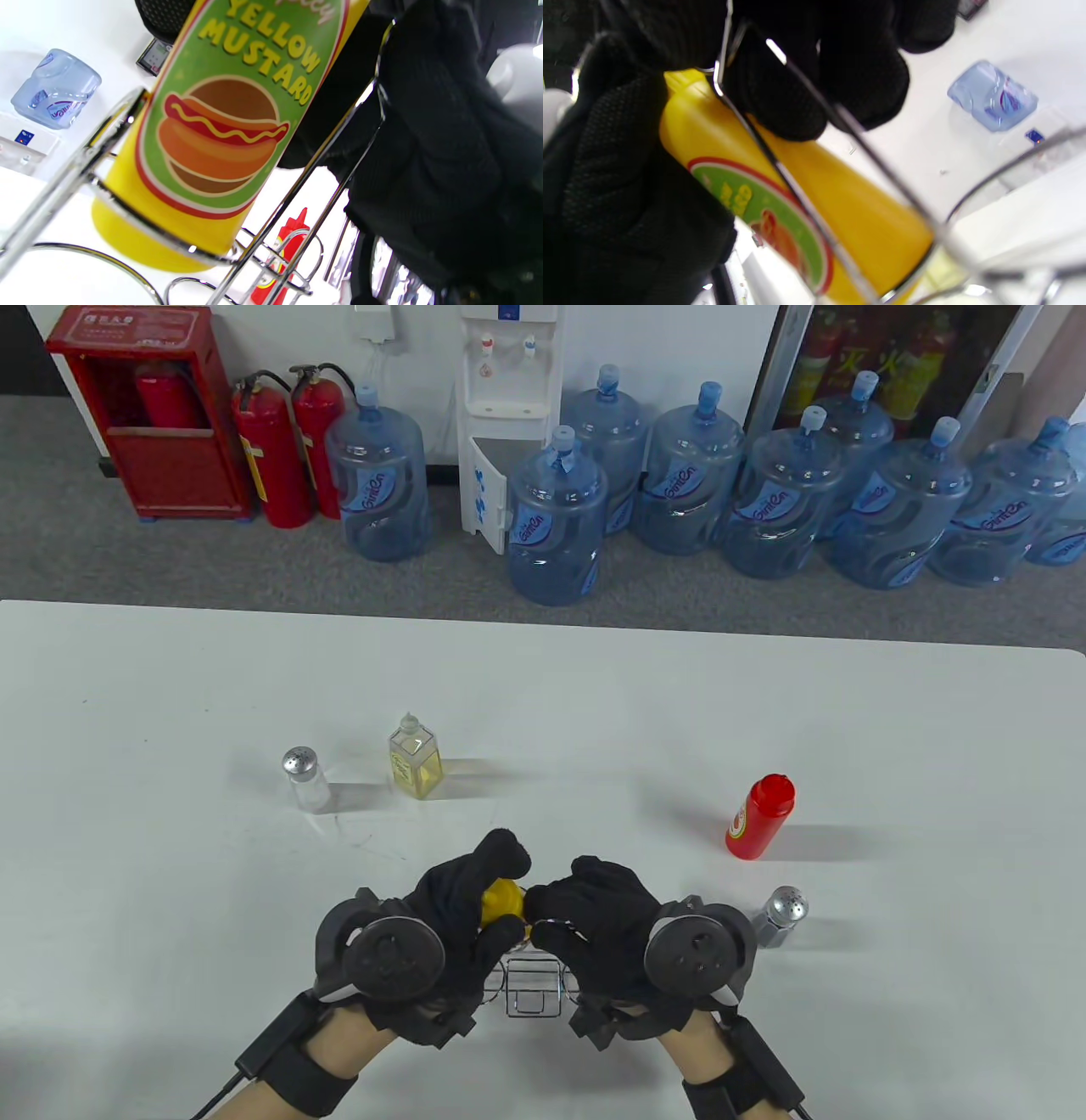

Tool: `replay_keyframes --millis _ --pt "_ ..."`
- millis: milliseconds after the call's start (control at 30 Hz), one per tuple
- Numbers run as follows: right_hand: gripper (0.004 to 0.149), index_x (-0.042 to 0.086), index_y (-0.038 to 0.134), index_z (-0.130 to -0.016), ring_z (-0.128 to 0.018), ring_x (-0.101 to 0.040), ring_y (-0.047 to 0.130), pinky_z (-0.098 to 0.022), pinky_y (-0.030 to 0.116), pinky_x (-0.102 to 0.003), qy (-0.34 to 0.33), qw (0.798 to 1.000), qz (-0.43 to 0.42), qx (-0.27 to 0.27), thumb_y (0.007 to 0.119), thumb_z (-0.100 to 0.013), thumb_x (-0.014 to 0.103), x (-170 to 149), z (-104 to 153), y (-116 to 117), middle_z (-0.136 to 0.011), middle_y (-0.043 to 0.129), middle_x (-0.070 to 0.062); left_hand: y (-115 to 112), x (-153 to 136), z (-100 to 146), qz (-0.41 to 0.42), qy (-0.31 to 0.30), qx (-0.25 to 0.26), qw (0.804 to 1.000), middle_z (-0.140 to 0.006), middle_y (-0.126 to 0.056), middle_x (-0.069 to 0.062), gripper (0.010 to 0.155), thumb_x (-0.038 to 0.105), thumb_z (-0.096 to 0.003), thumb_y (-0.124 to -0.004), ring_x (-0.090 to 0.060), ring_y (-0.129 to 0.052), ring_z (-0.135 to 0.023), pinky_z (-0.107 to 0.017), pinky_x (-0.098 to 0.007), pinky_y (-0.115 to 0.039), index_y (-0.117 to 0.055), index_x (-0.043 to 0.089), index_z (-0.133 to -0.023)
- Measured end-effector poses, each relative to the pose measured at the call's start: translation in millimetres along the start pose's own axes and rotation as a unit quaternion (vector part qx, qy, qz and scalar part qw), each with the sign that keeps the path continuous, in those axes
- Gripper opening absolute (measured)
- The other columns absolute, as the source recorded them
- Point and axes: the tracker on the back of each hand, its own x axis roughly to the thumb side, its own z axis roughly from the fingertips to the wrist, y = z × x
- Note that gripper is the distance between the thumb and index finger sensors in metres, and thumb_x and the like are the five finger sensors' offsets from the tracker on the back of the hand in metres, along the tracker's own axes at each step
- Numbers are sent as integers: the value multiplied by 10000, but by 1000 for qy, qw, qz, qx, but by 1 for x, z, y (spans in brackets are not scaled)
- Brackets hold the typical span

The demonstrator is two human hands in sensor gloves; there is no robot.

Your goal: Hold seasoning rack and insert seasoning bottles through ring holders

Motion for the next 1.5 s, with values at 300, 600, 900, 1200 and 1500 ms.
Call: replay_keyframes --millis 300,600,900,1200,1500 --pt "455 333 912 -693 -551 -193 955 -700 599 -486 -28 992 97 -77 680 -360 538 17 4 -10 -502 997 62 -23 -4 -3 -55 18 -74 996 -1038 -437 105 697 551 -449 -370 -196 -605 -1054 -795 -495 -496 -60 302 -1022" --pt "449 337 934 -680 -526 -190 988 -681 639 -487 -27 991 119 -54 708 -348 539 5 6 -10 -461 1023 74 -20 -25 -3 -53 57 -101 992 -1109 -360 86 716 626 -437 -377 -295 -228 -1157 -823 -552 -214 -151 335 -1051" --pt "450 344 940 -680 -566 -193 999 -681 645 -489 -9 991 120 -62 710 -350 545 -4 11 -22 -521 1039 73 30 -90 -3 -83 163 -56 981 -1144 -244 71 820 705 -416 -499 -301 -188 -1165 -827 -567 -205 -138 339 -1054" --pt "449 340 948 -677 -558 -193 1007 -676 653 -491 4 991 122 -61 720 -349 543 -14 13 -26 -515 1045 71 22 -161 -60 -182 330 -25 926 -1134 -168 48 858 673 -423 -552 -304 -152 -1155 -817 -566 -186 -62 312 -1028" --pt "447 342 948 -678 -559 -192 1008 -676 653 -492 4 991 117 -63 721 -350 545 -14 13 -27 -517 1044 72 -3 -190 -87 -102 439 -40 892 -1111 -399 130 719 616 -432 -585 -243 -339 -1171 -844 -525 -303 -276 354 -1026"
